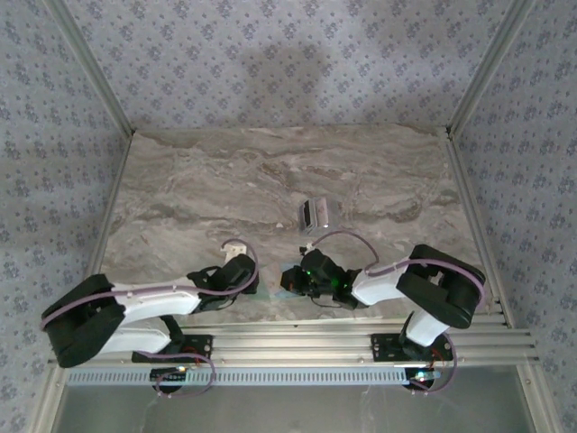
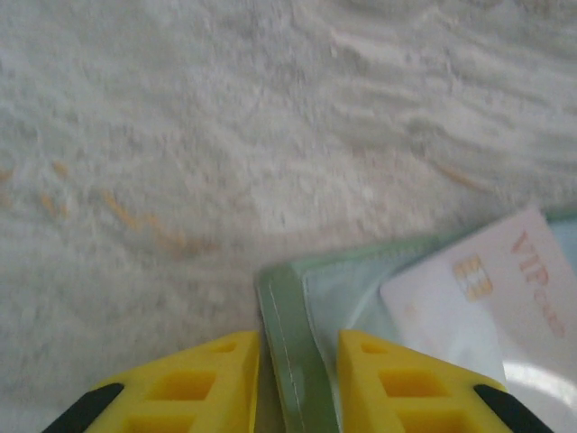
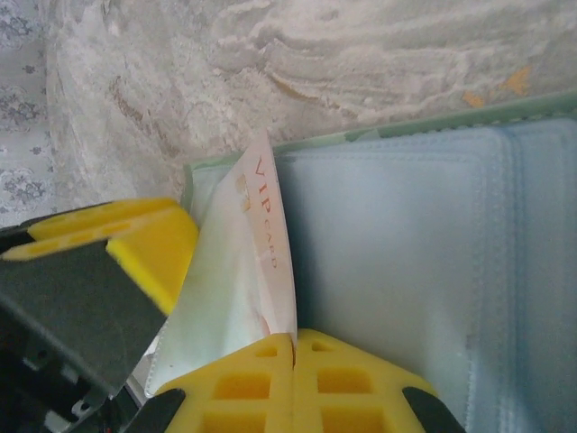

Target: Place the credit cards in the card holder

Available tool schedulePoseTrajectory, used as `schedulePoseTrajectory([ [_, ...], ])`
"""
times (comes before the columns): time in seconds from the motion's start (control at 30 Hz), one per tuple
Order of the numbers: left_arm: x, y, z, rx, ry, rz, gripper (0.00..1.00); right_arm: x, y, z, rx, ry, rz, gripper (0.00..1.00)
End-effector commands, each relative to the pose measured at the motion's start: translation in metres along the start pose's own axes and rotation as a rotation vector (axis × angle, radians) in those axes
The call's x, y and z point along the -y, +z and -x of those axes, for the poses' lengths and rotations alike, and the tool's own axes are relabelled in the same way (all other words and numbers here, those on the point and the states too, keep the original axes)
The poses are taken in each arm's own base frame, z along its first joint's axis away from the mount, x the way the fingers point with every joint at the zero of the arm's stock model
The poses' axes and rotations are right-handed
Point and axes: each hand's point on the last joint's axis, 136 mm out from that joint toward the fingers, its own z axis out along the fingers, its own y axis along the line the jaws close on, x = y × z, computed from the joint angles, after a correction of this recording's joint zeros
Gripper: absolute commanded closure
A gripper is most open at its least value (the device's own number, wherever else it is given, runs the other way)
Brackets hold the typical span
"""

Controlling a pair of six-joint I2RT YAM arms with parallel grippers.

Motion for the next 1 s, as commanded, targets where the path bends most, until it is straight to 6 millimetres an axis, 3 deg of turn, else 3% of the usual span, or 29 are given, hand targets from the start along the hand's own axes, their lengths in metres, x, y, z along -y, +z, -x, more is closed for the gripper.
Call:
schedulePoseTrajectory([
  [0.0, -0.021, -0.014, -0.036, -0.158, 0.065, 0.043, 0.71, 0.033, -0.003, -0.01, -0.013, -0.024, -0.13, 1.0],
  [0.33, 0.007, -0.027, -0.024, -0.16, 0.136, -0.018, 0.71, 0.023, 0.002, -0.022, -0.04, -0.067, -0.124, 0.95],
  [0.47, 0.009, -0.03, -0.018, -0.142, 0.143, -0.004, 0.73, 0.021, -0.004, -0.023, -0.029, -0.092, -0.134, 0.96],
  [0.57, 0.002, -0.043, -0.004, -0.081, 0.13, 0.021, 0.73, 0.021, -0.01, -0.023, -0.018, -0.123, -0.159, 0.96],
  [0.67, 0.013, -0.051, 0.001, -0.066, 0.126, -0.045, 0.72, 0.02, -0.014, -0.024, -0.014, -0.153, -0.178, 0.96],
  [0.97, 0.045, -0.029, -0.02, -0.17, 0.203, -0.084, 0.72, 0.016, -0.012, -0.027, -0.024, -0.181, -0.181, 0.95],
])
